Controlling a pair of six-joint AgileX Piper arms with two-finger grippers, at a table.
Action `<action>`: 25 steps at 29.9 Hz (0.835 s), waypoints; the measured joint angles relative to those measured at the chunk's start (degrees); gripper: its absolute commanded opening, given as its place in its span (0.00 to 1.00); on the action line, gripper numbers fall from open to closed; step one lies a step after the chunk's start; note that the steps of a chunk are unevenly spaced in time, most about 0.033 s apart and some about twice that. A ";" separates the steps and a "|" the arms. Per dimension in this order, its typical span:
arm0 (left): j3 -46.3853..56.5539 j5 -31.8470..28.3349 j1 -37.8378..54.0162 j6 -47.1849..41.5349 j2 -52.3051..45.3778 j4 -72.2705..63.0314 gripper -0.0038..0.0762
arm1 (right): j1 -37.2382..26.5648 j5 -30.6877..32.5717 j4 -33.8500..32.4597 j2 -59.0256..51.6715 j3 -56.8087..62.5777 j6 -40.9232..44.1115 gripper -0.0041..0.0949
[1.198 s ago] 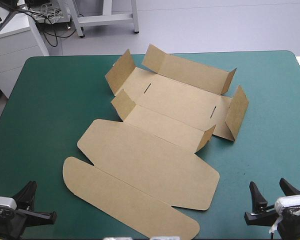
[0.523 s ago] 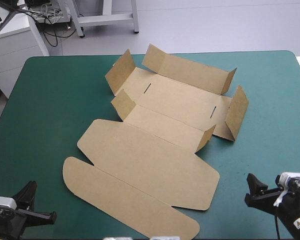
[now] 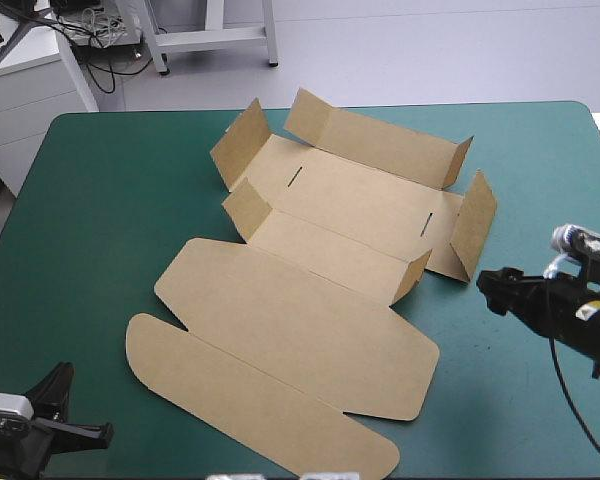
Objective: Fold the box
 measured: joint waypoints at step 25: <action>0.00 0.00 0.00 0.00 0.00 0.00 0.04 | 9.39 -9.05 12.52 31.47 -6.20 -0.34 0.75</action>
